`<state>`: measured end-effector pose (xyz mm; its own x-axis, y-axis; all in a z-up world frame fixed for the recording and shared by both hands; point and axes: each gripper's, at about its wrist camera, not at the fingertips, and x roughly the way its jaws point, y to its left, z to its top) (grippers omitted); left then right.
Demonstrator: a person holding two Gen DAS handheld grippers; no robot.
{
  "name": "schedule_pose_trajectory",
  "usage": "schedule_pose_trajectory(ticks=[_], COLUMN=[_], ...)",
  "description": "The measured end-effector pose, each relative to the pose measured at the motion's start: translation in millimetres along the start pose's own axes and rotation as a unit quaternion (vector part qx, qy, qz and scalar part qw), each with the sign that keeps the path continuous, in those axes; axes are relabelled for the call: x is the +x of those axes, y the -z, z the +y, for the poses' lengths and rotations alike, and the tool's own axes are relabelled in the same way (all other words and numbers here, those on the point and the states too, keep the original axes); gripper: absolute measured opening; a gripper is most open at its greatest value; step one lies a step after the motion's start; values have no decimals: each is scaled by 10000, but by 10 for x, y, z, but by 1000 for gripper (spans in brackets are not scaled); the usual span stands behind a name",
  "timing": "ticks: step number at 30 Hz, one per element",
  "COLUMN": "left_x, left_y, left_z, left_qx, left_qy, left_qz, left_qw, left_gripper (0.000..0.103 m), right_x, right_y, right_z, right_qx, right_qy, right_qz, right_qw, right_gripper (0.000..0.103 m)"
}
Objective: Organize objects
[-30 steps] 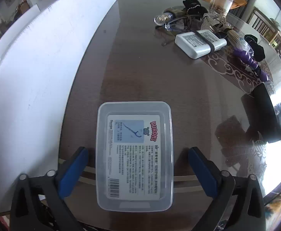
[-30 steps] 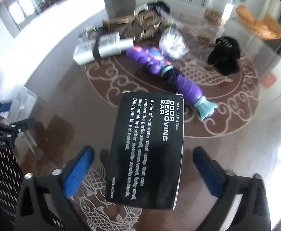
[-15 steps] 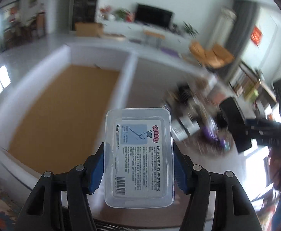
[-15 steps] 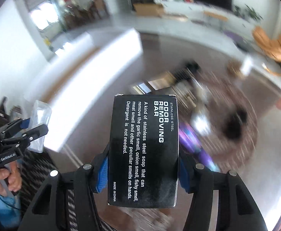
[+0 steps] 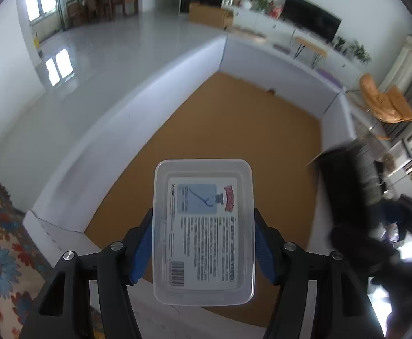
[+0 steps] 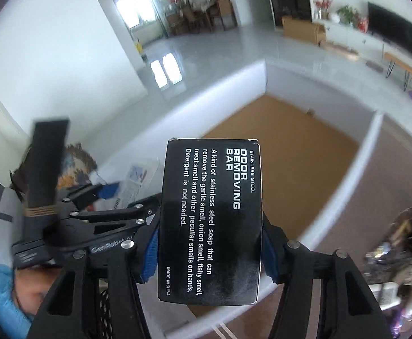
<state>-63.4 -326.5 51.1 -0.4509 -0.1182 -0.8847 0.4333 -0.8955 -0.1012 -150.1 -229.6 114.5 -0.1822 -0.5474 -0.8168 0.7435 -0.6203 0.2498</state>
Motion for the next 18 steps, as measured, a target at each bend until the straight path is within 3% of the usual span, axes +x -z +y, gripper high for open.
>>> schedule_pose_trajectory(ticks=[2,4,7,10,12,14,16,18], left_x=[85,73,-104,-410,-609,-733,-757,-602], left_y=[39,106,251,510,741,1007,1313,1608], left_z=[16,-45,-247,-644,-1015,-1382,-1756,-2130], left_qx=[-50,-15,105,455,830,1199,1620,1988], left_qy=[-113,-72,22,718,1266,1709,2072,2179], left_qz=[99,26,-350,-632,-723,-770,-646,-363], left_qw=[9999,10000,9993,9944,9858,9749,9626,9548], left_gripper=[62,62,62,64,80,89,92,92], right_x=[249,342,81,-397,-718,-943,-1049,-1144], right_y=[-35,-59,-15,211,482,878,1214,1669], right_z=[-24,-107,-306,-554,-751,-1029,-1291,-1592], right_qx=[-22,8,122,117,32,39,180,467], right_qy=[13,53,24,328,868,1531,1976,2474], right_qz=[202,237,-235,-926,-1340,-1494,-1452,-1312], right_qw=[9998,9997,9996,9951,9872,9768,9693,9589], right_gripper=[70,74,79,98,103,103,103,103])
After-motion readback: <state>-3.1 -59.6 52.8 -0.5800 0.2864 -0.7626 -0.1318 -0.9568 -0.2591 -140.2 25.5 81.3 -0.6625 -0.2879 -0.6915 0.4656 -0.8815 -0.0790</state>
